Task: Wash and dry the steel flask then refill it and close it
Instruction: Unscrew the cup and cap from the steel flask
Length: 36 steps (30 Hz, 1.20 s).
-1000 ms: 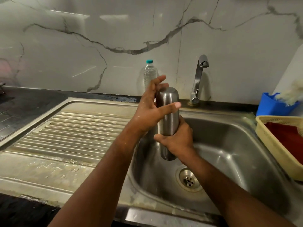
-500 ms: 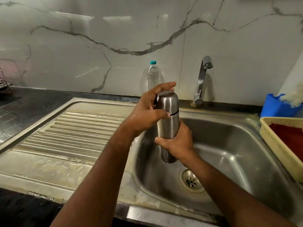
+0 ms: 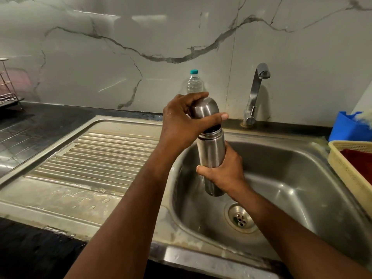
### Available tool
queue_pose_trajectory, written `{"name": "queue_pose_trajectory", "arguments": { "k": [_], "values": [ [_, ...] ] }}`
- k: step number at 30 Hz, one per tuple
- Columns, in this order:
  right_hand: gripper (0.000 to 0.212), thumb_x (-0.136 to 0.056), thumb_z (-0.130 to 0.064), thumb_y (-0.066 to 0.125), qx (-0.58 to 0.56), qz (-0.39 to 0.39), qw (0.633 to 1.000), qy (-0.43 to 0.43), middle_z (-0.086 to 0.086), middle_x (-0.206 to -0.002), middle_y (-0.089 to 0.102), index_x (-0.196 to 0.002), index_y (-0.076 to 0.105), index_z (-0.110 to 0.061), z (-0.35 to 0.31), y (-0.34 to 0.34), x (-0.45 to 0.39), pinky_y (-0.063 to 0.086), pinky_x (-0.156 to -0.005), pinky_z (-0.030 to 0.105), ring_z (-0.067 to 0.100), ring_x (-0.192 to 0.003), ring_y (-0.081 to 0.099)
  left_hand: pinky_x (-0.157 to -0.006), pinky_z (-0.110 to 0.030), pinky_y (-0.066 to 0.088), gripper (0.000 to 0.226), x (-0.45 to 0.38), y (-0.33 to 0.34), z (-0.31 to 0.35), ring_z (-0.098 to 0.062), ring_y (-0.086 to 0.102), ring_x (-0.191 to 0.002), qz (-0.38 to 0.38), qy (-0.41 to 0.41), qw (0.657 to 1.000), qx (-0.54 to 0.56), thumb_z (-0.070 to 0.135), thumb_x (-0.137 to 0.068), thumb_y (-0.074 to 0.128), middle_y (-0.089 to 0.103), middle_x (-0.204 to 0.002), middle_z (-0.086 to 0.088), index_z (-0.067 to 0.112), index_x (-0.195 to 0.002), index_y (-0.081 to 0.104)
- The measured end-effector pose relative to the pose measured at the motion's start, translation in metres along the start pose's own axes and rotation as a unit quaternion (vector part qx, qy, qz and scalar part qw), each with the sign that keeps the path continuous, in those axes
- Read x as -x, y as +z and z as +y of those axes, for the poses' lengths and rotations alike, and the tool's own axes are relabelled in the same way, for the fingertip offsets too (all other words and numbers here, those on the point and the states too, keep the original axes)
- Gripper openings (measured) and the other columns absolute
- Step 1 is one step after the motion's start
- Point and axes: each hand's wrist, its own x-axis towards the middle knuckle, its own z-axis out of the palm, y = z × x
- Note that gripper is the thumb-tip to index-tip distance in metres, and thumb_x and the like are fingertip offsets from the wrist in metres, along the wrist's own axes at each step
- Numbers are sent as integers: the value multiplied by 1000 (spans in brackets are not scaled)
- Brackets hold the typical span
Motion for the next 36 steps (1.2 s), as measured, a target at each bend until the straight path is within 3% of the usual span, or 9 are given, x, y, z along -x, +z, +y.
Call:
{"name": "queue_pose_trajectory", "arguments": {
  "k": [6, 9, 14, 17, 20, 25, 31, 34, 36],
  "values": [
    [87, -58, -28, 97, -11, 3, 1000, 9, -3, -114, 65, -133, 53, -27, 2, -2, -3, 58, -85, 35, 11, -98, 65, -84, -35, 64, 55, 11, -27, -6, -12, 78, -92, -14, -116, 989, 89, 44, -68, 97, 80, -99, 4, 20, -113, 75],
    [89, -58, -27, 98, -17, 1, 1000, 10, -1, -117, 65, -135, 53, -25, 3, -2, -3, 56, -86, 36, 16, -101, 65, -71, -24, 60, 66, 24, -54, -13, -11, 78, -87, -12, -168, 981, 94, 38, -54, 101, 78, -99, 3, 18, -110, 70],
    [86, -58, -27, 97, -23, -11, 1000, 4, -4, -112, 65, -132, 54, -25, -1, -3, -1, 53, -82, 31, 13, -97, 64, -76, -31, 65, 80, 53, -99, -46, -14, 75, -95, -24, -223, 974, -29, 42, -53, 103, 72, -112, 4, 27, -122, 66],
    [82, -57, -27, 98, -22, -13, 1000, -1, -5, -106, 65, -126, 55, -24, -3, -2, 2, 51, -76, 26, 9, -93, 65, -77, -26, 55, 62, 72, -114, -66, -8, 68, -98, -48, -223, 968, -106, 43, -61, 100, 74, -106, 9, 27, -114, 74],
    [84, -56, -28, 99, -19, -19, 1000, -4, -3, -107, 66, -128, 57, -22, -3, 0, 3, 52, -75, 25, 10, -92, 66, -72, -25, 55, 50, 81, -120, -81, -13, 71, -92, -46, -268, 959, -79, 27, -63, 101, 76, -99, 5, 23, -106, 76],
    [84, -57, -26, 98, -22, -29, 999, -9, -3, -108, 65, -129, 56, -21, -4, -1, 5, 51, -75, 25, 10, -94, 65, -82, -40, 63, 70, 84, -123, -96, -24, 74, -100, -43, -304, 949, -72, 28, -50, 106, 77, -106, -5, 18, -110, 71],
    [84, -59, -25, 98, -31, -35, 999, 1, -12, -103, 60, -130, 53, -24, -6, -3, 5, 46, -71, 18, 0, -90, 59, -91, -40, 60, 70, 83, -130, -97, -27, 71, -108, -55, -330, 937, -99, 27, -56, 104, 73, -113, -6, 20, -114, 66],
    [84, -59, -24, 97, -33, -36, 999, 4, -15, -103, 58, -130, 52, -26, -6, -4, 5, 45, -70, 17, 0, -90, 59, -107, -52, 51, 118, 72, -124, -78, -29, 62, -125, -45, -325, 929, -172, 57, -36, 101, 65, -135, -5, 24, -141, 57],
    [86, -59, -25, 97, -31, -34, 999, 5, -14, -103, 57, -131, 51, -27, -5, -3, 5, 46, -71, 18, 0, -89, 58, -109, -51, 49, 124, 61, -112, -52, -26, 58, -131, -26, -267, 947, -178, 66, -38, 98, 61, -143, -1, 32, -148, 51]
  ]
}}
